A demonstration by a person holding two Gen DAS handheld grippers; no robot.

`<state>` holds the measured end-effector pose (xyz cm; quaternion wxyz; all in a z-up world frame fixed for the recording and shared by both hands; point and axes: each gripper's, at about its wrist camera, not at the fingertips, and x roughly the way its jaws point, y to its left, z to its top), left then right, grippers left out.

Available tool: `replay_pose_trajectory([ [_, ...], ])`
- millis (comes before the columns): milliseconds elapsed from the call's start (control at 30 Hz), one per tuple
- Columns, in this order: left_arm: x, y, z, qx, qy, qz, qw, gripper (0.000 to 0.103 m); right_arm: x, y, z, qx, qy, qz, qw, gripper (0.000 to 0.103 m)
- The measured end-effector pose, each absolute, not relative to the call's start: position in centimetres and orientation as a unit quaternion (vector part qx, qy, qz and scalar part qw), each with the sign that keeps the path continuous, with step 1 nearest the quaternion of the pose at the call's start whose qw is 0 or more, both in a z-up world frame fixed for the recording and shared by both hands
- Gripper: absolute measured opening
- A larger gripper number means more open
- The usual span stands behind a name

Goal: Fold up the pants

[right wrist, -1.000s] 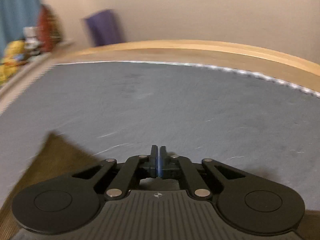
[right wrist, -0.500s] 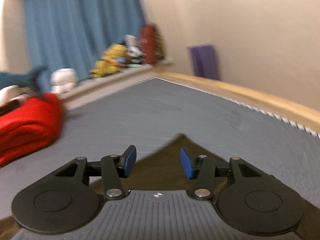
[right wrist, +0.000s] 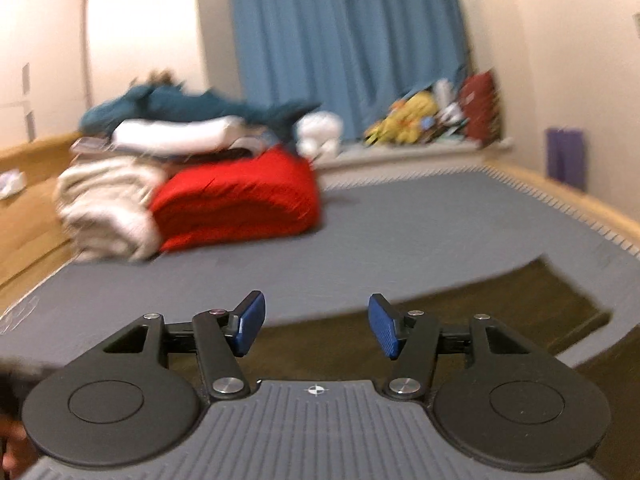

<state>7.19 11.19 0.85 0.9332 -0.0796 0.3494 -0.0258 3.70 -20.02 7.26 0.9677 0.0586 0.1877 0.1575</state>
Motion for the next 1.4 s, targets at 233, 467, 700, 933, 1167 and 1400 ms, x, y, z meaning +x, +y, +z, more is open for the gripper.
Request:
replay_pose_trajectory([
  [233, 4.6, 13.9, -2.1, -0.048, 0.394, -0.001, 0.918, 0.030, 2.5, -15.6, -1.5, 0.003, 0.258, 0.178, 0.950, 0.059],
  [467, 5.2, 17.2, -7.7, -0.077, 0.497, 0.030, 0.864, 0.035, 0.2, -11.7, -7.2, -0.081, 0.341, 0.274, 0.896, 0.060],
  [700, 5.4, 16.9, -5.5, -0.072, 0.465, 0.052, 0.881, 0.040, -1.5, -10.3, -7.7, -0.112, 0.351, 0.295, 0.882, 0.064],
  [933, 6.4, 17.2, -4.0, -0.102, 0.437, 0.070, 0.891, 0.040, -1.9, -10.9, -5.6, -0.087, 0.316, 0.290, 0.899, 0.064],
  [1167, 7.1, 16.7, -3.2, -0.111, 0.414, 0.072, 0.900, 0.030, -1.2, -10.6, -4.4, -0.085, 0.278, 0.284, 0.913, 0.064],
  [1400, 7.6, 16.0, -2.0, -0.110, 0.385, 0.065, 0.914, 0.022, 0.0, -10.4, -4.2, -0.078, 0.273, 0.284, 0.916, 0.064],
])
